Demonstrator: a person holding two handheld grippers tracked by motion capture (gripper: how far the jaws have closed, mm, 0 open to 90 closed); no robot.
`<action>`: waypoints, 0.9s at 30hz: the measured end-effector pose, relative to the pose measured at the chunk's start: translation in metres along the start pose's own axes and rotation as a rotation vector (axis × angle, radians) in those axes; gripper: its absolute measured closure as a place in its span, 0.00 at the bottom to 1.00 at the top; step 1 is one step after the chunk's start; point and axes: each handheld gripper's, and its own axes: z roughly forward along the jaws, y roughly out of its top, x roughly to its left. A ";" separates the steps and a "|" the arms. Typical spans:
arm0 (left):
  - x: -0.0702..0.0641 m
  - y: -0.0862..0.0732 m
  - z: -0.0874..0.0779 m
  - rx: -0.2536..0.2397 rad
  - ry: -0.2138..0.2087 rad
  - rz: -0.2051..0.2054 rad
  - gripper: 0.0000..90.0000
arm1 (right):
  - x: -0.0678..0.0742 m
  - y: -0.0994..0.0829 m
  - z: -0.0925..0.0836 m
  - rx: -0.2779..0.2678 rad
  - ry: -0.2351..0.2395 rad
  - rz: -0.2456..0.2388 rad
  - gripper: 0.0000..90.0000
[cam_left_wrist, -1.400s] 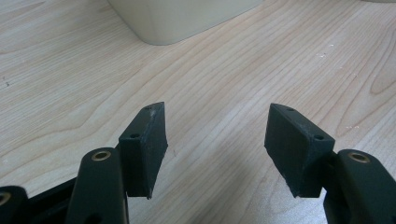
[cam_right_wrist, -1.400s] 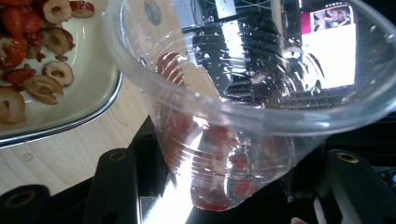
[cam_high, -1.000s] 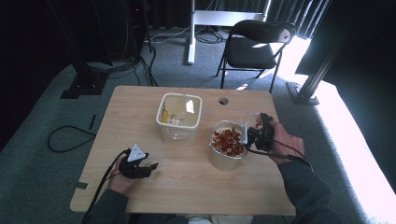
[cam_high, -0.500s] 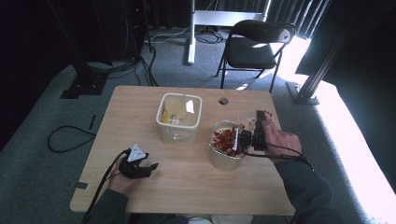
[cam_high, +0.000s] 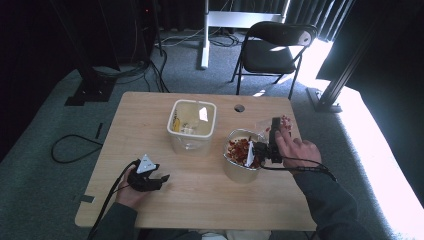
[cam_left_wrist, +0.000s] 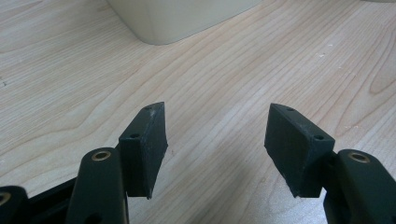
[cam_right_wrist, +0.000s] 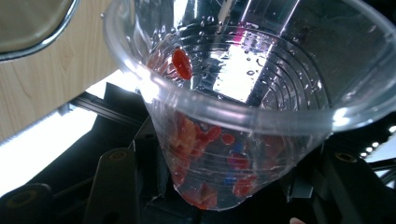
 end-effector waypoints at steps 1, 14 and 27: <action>0.000 0.000 0.000 0.000 0.000 0.001 0.44 | 0.000 0.001 0.000 0.002 -0.005 -0.013 0.50; 0.000 0.000 0.000 0.000 0.000 0.001 0.44 | -0.001 0.003 -0.001 -0.004 -0.029 -0.054 0.50; 0.000 0.000 0.000 0.001 -0.001 0.002 0.44 | -0.002 0.005 -0.001 -0.007 -0.035 -0.073 0.50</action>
